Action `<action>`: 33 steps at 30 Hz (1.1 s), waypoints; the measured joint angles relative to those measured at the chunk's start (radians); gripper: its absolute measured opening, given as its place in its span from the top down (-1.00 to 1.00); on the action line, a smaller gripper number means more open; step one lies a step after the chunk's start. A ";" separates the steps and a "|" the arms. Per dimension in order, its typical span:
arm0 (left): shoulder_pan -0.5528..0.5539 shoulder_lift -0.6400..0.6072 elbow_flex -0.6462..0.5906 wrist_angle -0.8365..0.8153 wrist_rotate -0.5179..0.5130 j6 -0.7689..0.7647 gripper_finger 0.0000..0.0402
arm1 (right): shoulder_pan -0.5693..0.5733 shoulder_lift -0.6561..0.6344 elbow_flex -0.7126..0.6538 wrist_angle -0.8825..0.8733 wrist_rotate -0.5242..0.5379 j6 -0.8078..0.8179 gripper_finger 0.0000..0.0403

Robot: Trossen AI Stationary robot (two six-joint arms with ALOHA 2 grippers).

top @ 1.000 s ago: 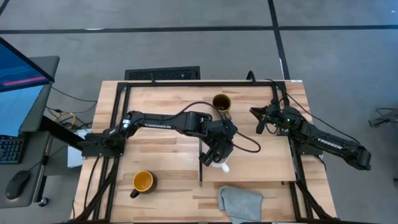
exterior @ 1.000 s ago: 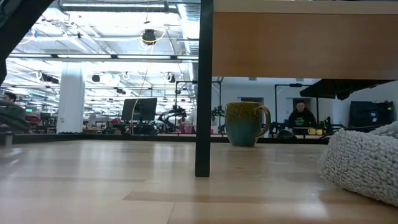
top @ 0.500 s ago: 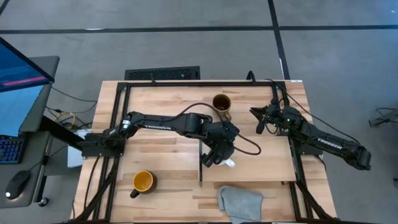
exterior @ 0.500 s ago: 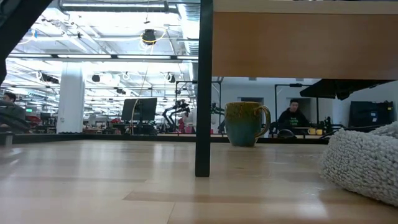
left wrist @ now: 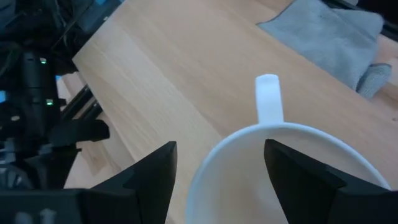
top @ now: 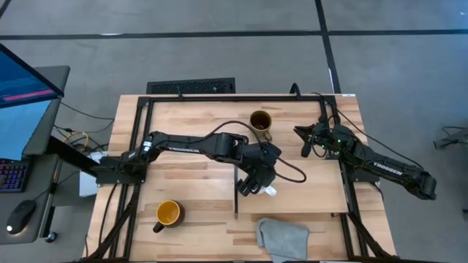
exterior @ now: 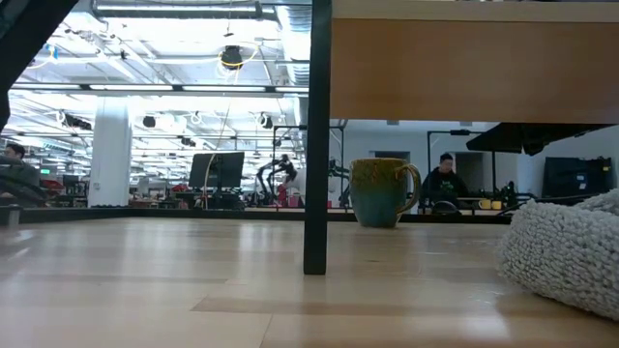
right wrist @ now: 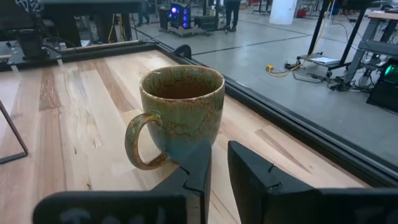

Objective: Stack small to large cups/mugs on shelf
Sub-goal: Put the white mug on the shelf

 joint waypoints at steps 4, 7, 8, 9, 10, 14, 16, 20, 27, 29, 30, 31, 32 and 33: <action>-0.005 -0.003 0.000 -0.008 -0.066 0.000 -0.16 | 0.000 0.000 0.000 0.000 0.000 0.000 0.62; -0.010 -0.020 0.000 0.001 -0.094 0.000 -0.16 | 0.000 0.000 0.000 0.000 0.000 0.000 0.62; -0.012 -0.032 0.000 -0.003 -0.098 -0.001 -0.16 | 0.000 0.000 0.000 0.000 0.000 0.000 0.62; -0.014 -0.041 0.000 -0.002 -0.096 -0.008 -0.16 | 0.000 0.000 0.000 0.000 0.000 0.000 0.62; -0.018 -0.053 0.000 0.004 -0.096 -0.015 -0.16 | 0.000 0.000 0.000 0.000 0.000 0.000 0.62; -0.036 -0.086 0.000 -0.001 -0.094 -0.061 -0.16 | 0.000 0.000 0.000 0.000 0.000 0.000 0.62; -0.045 -0.100 0.000 0.001 -0.087 -0.109 -0.16 | 0.000 0.000 0.000 0.000 0.000 0.000 0.62; -0.061 -0.111 0.002 -0.028 -0.086 -0.251 -0.16 | 0.000 0.000 0.000 0.000 0.000 0.009 0.62; -0.106 -0.114 0.001 -0.113 -0.052 -0.419 -0.16 | 0.000 0.000 0.000 0.000 0.000 0.060 0.62; -0.130 -0.114 0.001 -0.099 -0.055 -0.434 -0.16 | 0.000 0.000 0.000 0.000 0.000 0.060 0.62; -0.141 -0.114 0.001 -0.090 -0.060 -0.440 -0.16 | 0.000 0.000 0.000 0.001 0.000 0.060 0.62; -0.152 -0.119 0.000 -0.087 -0.067 -0.448 -0.16 | 0.000 0.000 0.000 0.001 0.000 0.061 0.62; -0.161 -0.126 0.000 -0.087 -0.078 -0.453 -0.16 | 0.000 0.000 0.000 0.001 0.000 0.061 0.62; -0.169 -0.135 0.000 -0.082 -0.089 -0.457 -0.16 | 0.000 0.000 0.000 0.001 0.000 0.061 0.62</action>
